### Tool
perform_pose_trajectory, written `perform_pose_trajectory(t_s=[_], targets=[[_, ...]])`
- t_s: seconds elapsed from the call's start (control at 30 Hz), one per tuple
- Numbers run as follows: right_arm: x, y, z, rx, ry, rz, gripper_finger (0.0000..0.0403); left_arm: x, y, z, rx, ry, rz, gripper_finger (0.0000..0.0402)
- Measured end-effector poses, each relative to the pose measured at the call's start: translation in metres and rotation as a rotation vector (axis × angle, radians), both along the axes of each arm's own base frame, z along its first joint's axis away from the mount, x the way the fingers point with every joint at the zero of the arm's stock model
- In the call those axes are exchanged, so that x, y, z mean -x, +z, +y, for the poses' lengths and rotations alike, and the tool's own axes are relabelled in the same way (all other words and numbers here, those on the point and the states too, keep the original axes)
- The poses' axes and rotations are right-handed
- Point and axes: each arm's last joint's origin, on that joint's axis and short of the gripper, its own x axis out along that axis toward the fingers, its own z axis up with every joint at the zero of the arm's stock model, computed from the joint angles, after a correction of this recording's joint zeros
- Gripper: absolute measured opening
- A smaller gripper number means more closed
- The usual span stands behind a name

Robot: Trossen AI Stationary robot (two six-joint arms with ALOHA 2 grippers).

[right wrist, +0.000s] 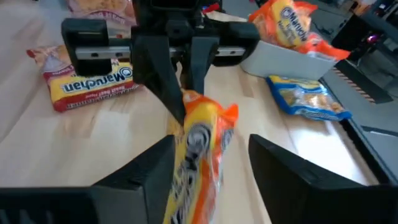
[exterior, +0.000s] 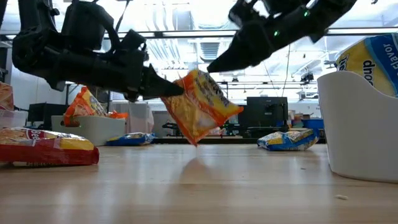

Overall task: Sort Maruchan noodles
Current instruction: Put the orange noodle pack into the gray bin

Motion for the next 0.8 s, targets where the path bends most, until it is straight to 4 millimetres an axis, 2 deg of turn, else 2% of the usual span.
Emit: perform_pose_trajectory(t_s=[0.2, 0.43, 0.6, 0.8], targets=[[0.023, 0.033, -0.003, -0.007, -0.012, -0.045, 0.0223, 0.003, 0.016, 0.000, 0.006, -0.005, -0.040, 0.0023], [0.049, 0.064, -0.014, -0.048, -0.068, -0.114, 0.0233, 0.015, 0.049, 0.002, 0.018, -0.004, -0.099, 0.0022], [0.059, 0.075, -0.022, -0.065, -0.103, -0.152, 0.0233, 0.031, 0.074, 0.005, 0.041, 0.047, -0.126, 0.0022], [0.063, 0.075, -0.032, -0.062, -0.141, -0.154, 0.0233, 0.058, 0.104, 0.013, 0.053, 0.211, -0.129, 0.0022]])
